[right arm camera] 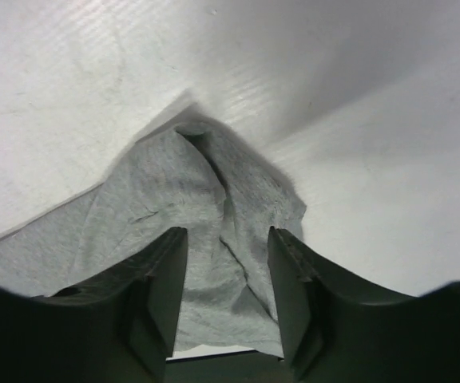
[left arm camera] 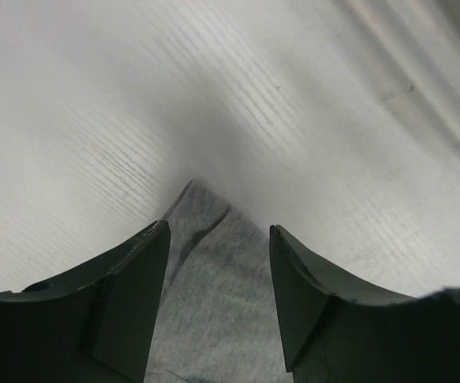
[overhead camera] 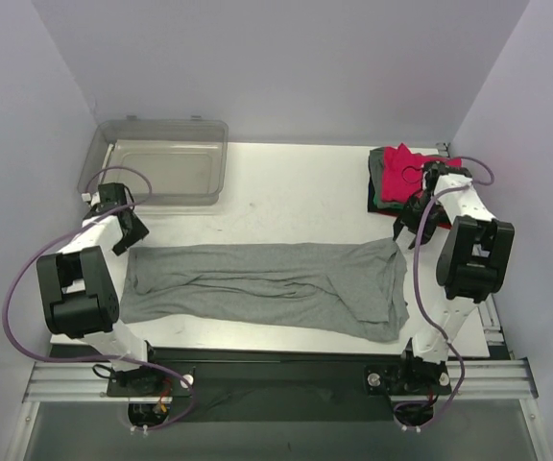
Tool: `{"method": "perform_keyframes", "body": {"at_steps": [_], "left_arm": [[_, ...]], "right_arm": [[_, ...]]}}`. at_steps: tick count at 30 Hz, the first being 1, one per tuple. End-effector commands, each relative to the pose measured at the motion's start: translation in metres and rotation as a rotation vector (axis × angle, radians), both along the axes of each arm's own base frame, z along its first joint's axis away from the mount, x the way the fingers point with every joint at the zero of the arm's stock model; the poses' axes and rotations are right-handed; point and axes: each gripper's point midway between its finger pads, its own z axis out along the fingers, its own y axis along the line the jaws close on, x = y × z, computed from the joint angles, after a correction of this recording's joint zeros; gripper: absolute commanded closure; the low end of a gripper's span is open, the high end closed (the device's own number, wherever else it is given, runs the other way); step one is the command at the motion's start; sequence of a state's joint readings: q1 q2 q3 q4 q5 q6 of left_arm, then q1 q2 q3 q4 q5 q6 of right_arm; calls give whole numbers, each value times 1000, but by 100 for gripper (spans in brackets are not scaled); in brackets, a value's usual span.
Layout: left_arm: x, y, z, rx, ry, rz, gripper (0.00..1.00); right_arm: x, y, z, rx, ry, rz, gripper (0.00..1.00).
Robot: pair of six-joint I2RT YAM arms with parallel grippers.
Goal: Fold and stack the t-shirts
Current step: Fold the other side of the tshirt into a rectangle
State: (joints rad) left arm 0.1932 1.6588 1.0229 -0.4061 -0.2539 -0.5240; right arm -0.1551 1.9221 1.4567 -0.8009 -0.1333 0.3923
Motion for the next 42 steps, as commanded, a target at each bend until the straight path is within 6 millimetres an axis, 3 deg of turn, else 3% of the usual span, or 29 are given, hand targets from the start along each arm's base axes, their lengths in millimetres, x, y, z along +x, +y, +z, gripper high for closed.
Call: {"method": "perform_keyframes", "body": {"at_steps": [1, 4, 5, 6, 8, 11, 14, 19, 23, 30, 35, 41, 42], "left_arm": [[28, 0, 62, 29, -184, -53, 36], [25, -13, 72, 16, -207, -86, 35], [19, -18, 76, 14, -209, -94, 35], [14, -22, 73, 9, -200, -100, 35], [7, -41, 71, -7, -194, -136, 35], [-10, -75, 54, -68, -160, -188, 35], [-29, -101, 33, -114, -117, -230, 35], [-52, -120, 7, -206, -70, -218, 35], [-58, -122, -2, -213, -47, -230, 35], [-66, -122, -16, -213, -8, -253, 34], [-73, -119, -29, -199, 39, -260, 34], [-69, -115, -27, -176, 34, -260, 34], [-68, -114, -27, -178, 33, -256, 33]], "right_arm": [[-6, 7, 36, -54, -37, 105, 53], [-20, 27, 51, -62, -70, 187, 53], [-36, 47, 45, -53, -42, 257, 53], [-43, 57, 53, -49, -72, 288, 54], [-65, 88, 50, -18, -61, 383, 55], [-103, 118, 47, 26, -61, 448, 55], [-136, 127, 32, 45, -13, 476, 55], [-176, 130, 6, -1, 82, 527, 53], [-184, 127, -8, -56, 124, 543, 53], [-172, 126, -22, -108, 164, 553, 58], [-174, 126, -33, -123, 213, 566, 61], [-169, 125, -24, -141, 199, 555, 78], [-168, 123, -22, -145, 199, 554, 88]]}}
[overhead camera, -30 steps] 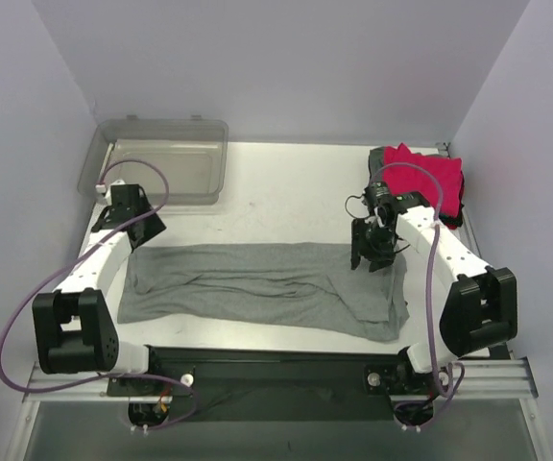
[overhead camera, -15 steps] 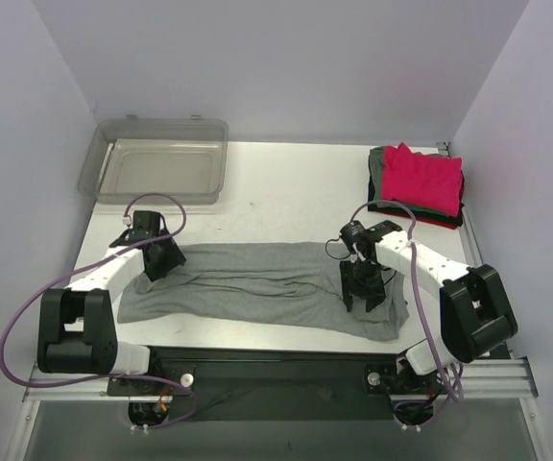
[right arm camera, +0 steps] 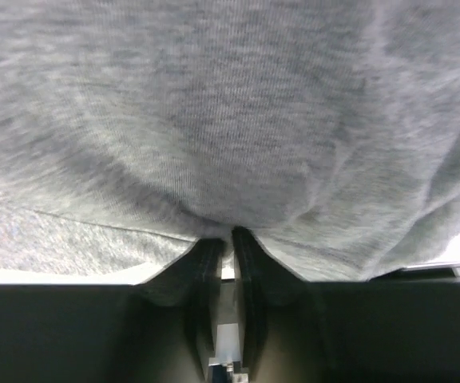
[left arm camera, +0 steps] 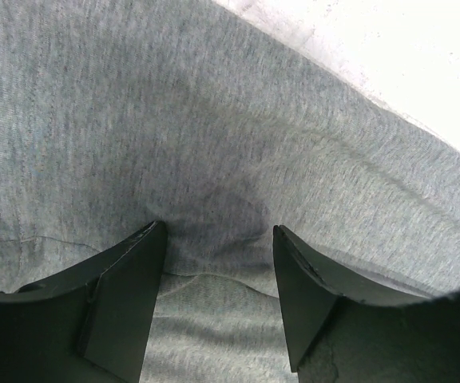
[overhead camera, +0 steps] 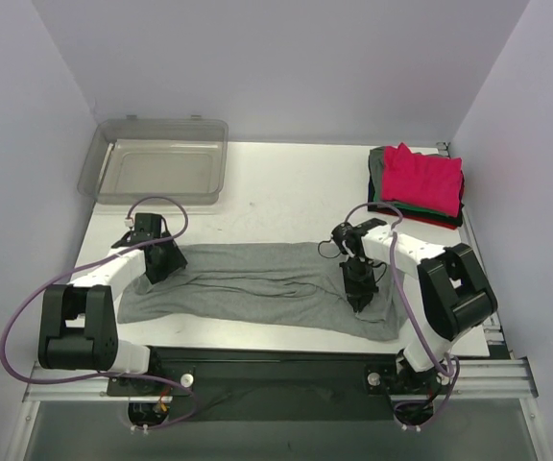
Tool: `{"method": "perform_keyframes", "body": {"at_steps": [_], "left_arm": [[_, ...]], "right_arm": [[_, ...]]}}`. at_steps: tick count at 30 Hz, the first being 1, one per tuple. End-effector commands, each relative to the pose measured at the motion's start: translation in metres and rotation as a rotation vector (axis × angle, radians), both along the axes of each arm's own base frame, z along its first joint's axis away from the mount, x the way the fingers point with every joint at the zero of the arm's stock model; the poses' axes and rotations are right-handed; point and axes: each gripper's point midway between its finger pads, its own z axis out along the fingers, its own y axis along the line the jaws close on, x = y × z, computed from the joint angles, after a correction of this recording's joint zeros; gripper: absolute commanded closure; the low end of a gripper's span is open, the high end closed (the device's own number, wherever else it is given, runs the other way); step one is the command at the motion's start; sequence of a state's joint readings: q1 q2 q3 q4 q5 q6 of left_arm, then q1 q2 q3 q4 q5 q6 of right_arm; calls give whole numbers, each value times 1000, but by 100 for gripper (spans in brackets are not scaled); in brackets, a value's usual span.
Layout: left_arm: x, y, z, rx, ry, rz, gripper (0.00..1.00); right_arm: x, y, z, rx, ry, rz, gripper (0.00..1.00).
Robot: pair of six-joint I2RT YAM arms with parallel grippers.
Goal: Fold and stack the t-shirts
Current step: Fold the other side of the tshirt into a rectangle
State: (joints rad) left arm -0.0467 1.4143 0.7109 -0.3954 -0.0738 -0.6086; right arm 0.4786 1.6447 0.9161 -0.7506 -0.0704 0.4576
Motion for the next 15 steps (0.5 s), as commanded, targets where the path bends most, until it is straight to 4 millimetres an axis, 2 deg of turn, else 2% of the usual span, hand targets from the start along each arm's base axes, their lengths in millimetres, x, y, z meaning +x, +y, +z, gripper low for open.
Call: {"method": "perform_keyframes", "body": {"at_steps": [1, 2, 8, 10, 11, 13, 14, 15], "left_arm": [[3, 5, -5, 24, 8, -3, 34], [4, 7, -6, 26, 7, -3, 33], [1, 19, -15, 54, 40, 4, 33], [4, 19, -15, 57, 39, -12, 33], [6, 19, -14, 56, 34, -15, 33], [9, 17, -14, 44, 30, -18, 33], [11, 16, -14, 37, 25, -18, 33], [12, 14, -14, 27, 24, -21, 33]], "right_arm": [[8, -8, 20, -51, -28, -14, 95], [8, -12, 25, -60, -25, -19, 99], [31, -36, 44, -46, -35, -96, 100], [41, -44, 47, -45, -40, -115, 97], [47, -56, 45, -79, -37, -121, 95], [65, -62, 51, -97, -69, -130, 78], [70, -64, 49, -102, -57, -141, 65], [81, -63, 54, -99, -78, -143, 61]]}}
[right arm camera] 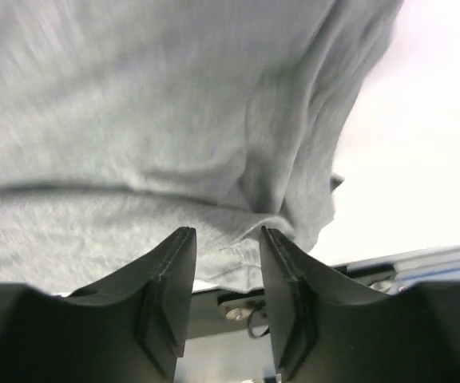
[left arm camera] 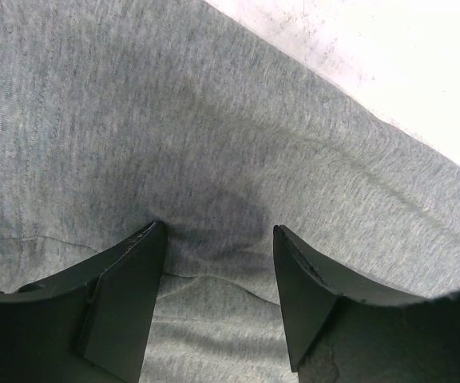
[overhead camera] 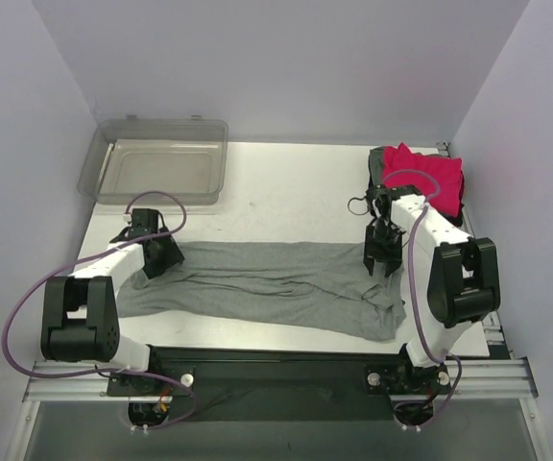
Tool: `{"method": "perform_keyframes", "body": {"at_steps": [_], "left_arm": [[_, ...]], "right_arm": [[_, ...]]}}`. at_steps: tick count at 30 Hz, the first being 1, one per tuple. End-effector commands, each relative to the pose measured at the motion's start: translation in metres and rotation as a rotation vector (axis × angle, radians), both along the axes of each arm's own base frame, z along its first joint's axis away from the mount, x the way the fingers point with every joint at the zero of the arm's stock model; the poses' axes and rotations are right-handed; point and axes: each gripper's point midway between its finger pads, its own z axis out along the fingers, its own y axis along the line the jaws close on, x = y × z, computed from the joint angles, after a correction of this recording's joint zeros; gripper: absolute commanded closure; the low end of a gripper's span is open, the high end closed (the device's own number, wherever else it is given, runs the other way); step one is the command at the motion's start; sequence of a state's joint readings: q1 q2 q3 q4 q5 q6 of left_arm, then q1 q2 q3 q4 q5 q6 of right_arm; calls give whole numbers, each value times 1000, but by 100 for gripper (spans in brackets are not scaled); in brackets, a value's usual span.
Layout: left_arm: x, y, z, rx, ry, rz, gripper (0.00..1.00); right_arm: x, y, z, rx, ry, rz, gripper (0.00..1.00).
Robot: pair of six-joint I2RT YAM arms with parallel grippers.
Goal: Fold and stack the t-shirts
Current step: Fold the other side of the tshirt into a rectangle
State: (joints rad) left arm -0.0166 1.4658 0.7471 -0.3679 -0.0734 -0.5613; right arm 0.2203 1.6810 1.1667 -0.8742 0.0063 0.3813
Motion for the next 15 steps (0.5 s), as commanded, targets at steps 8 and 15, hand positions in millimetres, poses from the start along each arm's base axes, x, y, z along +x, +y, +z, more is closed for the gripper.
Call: {"method": "perform_keyframes", "body": {"at_steps": [8, 15], "left_arm": [[1, 2, -15, 2, 36, -12, 33], [-2, 1, -20, -4, 49, -3, 33]], "right_arm": [[1, 34, 39, 99, -45, 181, 58], [-49, 76, 4, 249, 67, 248, 65]]}}
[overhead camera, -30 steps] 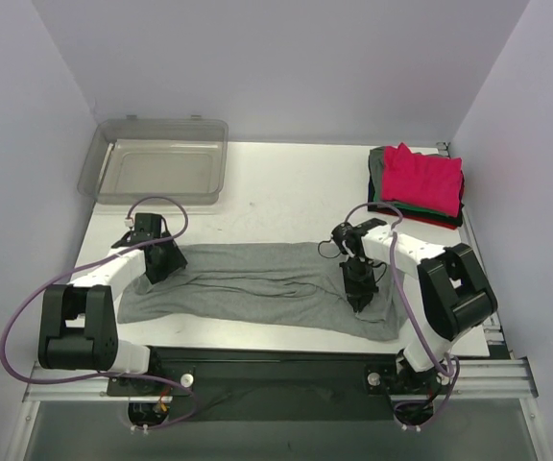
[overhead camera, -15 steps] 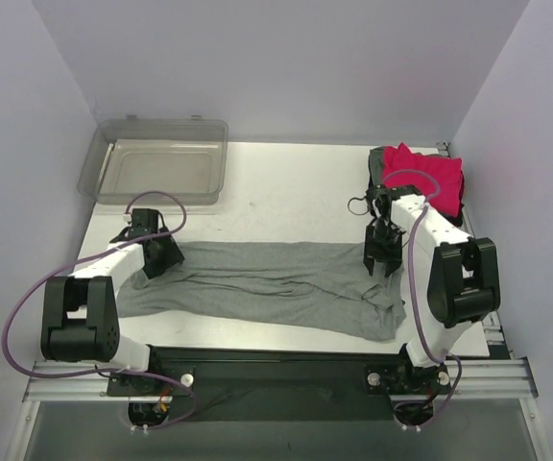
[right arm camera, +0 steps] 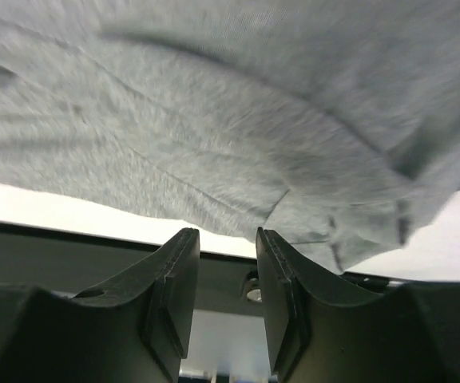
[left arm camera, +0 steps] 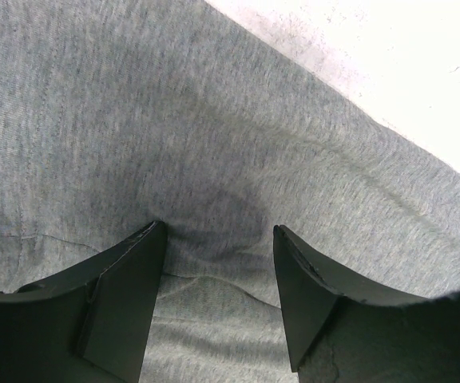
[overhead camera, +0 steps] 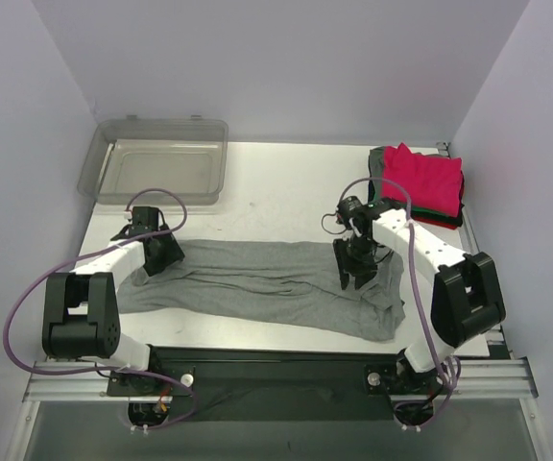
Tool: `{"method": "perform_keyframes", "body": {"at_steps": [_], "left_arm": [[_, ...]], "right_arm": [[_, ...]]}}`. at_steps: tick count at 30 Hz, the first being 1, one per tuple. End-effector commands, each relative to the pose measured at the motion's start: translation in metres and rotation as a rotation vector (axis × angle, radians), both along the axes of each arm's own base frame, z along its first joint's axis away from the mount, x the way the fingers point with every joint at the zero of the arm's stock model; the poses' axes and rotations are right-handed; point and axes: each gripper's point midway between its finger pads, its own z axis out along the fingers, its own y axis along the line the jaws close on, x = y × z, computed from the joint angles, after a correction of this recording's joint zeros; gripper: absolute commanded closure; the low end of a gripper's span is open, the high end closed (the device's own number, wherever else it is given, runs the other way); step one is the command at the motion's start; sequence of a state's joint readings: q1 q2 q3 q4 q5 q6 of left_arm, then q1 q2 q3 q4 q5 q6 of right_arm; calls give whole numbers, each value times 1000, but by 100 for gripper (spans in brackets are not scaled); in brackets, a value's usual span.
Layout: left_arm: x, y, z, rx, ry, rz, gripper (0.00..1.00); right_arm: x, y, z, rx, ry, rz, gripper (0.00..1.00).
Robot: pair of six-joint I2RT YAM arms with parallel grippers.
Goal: Fold and stack the t-shirts
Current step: Fold the other side of the tshirt into a rectangle
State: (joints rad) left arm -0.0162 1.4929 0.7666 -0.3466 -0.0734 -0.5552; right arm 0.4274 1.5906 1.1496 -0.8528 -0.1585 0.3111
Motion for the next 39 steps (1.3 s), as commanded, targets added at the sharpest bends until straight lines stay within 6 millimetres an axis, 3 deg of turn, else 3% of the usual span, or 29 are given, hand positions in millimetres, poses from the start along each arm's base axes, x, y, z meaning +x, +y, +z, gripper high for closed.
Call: {"method": "perform_keyframes", "body": {"at_steps": [1, 3, 6, 12, 16, 22, 26, 32, 39], "left_arm": [[-11, 1, -20, -7, 64, 2, 33], [-12, 0, -22, -11, 68, 4, 33], [-12, 0, -23, -15, 69, 9, 33], [-14, 1, -21, -9, 69, 14, 33], [-16, 1, -21, -8, 69, 18, 33], [-16, 2, -23, -9, 73, 28, 33], [-14, 2, -22, -11, 71, 34, 33], [-13, 2, -21, -8, 71, 35, 33], [-17, 2, -21, -7, 77, 36, 33]], "right_arm": [[-24, 4, -18, 51, 109, -25, 65], [-28, 1, -30, 33, 142, -36, 67], [-16, -5, -43, -4, 147, -48, 67], [-2, -23, -49, -67, 133, -94, 66], [-3, -40, -53, -104, 137, -111, 62], [3, -43, -57, -98, 123, -132, 61], [4, -42, -60, -99, 126, -132, 68], [0, -42, -53, -90, 116, -138, 78], [-26, -41, -35, -114, 156, -129, 84]]}}
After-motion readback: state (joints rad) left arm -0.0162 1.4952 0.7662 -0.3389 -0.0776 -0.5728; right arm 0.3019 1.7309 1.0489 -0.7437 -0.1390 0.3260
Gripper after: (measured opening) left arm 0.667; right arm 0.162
